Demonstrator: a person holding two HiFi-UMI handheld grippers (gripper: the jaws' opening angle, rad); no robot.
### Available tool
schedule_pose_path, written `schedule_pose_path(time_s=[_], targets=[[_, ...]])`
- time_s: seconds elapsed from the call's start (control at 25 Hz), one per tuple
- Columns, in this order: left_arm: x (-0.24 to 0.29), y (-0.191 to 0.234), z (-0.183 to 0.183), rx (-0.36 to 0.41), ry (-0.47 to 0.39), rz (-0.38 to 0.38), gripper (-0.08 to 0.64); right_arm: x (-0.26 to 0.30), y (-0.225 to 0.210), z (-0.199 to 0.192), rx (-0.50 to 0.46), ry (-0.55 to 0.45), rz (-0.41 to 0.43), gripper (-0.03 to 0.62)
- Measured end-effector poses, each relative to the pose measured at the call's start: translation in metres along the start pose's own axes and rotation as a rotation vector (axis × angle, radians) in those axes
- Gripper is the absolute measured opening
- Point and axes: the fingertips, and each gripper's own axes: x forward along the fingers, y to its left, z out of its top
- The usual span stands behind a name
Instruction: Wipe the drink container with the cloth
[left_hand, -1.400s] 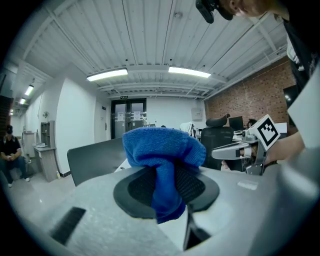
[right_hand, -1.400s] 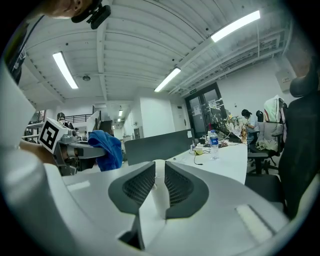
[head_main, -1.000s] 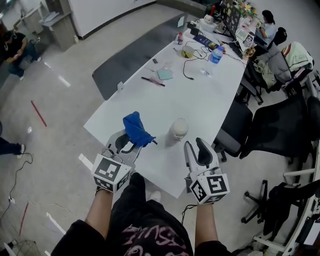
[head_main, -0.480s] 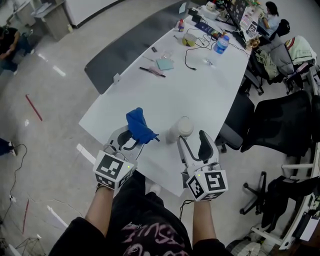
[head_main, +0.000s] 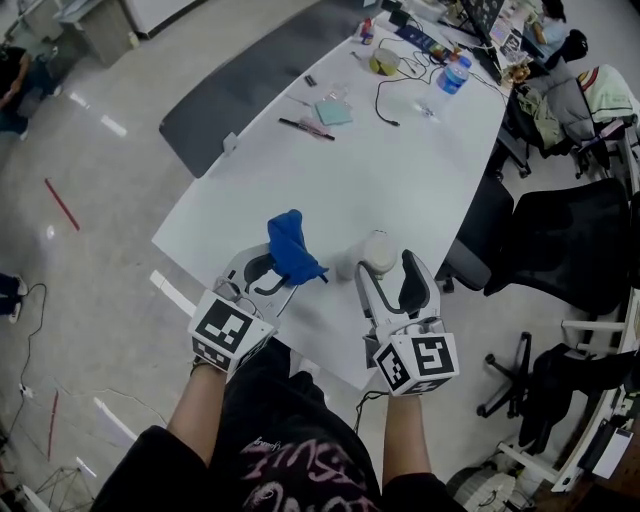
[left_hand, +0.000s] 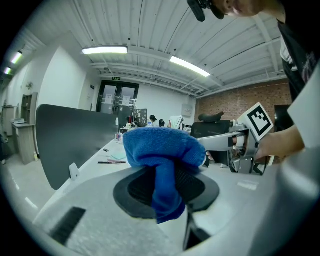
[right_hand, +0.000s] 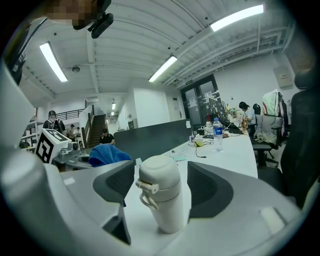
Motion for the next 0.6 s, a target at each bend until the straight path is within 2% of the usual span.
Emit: schedule_pose_path(time_s=[0.6], targets=[[0.014, 0.012, -0.007, -0.025, 0.016, -0.037, 0.101, 0.015, 0.004, -0.002, -0.017, 0.014, 0.023, 0.296]])
